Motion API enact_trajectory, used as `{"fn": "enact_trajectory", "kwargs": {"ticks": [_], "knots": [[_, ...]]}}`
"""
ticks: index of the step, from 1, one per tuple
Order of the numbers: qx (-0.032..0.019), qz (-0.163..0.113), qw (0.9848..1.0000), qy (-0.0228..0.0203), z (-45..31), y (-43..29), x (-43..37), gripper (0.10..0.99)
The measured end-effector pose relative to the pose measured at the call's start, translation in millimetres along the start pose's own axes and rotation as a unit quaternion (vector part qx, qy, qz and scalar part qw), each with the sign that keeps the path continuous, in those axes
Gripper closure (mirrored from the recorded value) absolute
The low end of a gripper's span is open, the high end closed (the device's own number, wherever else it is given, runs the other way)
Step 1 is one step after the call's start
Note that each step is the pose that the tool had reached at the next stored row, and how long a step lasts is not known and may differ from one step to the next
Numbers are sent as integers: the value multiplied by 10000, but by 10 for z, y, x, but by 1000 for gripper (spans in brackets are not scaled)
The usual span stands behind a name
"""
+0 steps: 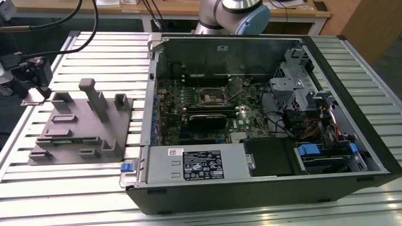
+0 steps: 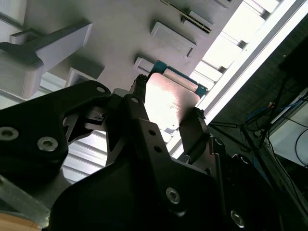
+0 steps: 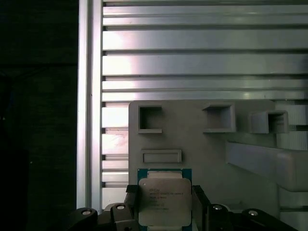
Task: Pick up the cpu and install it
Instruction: 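Pick up the cpu and move it towards the insertion slot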
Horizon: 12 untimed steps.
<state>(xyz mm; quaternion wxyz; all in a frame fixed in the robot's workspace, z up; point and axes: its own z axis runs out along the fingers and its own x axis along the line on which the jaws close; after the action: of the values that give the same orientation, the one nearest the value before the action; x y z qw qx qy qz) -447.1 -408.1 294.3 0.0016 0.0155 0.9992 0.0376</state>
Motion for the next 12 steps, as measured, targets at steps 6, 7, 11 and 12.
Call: {"fn": "enact_trajectory", "kwargs": {"ticks": [6, 7, 11, 12], "knots": [[0, 0, 10000, 0, -20, 2, 0, 557], [0, 0, 10000, 0, -24, 2, 0, 557], [0, 0, 10000, 0, -38, 3, 0, 557], [0, 0, 10000, 0, -42, 4, 0, 557]]}}
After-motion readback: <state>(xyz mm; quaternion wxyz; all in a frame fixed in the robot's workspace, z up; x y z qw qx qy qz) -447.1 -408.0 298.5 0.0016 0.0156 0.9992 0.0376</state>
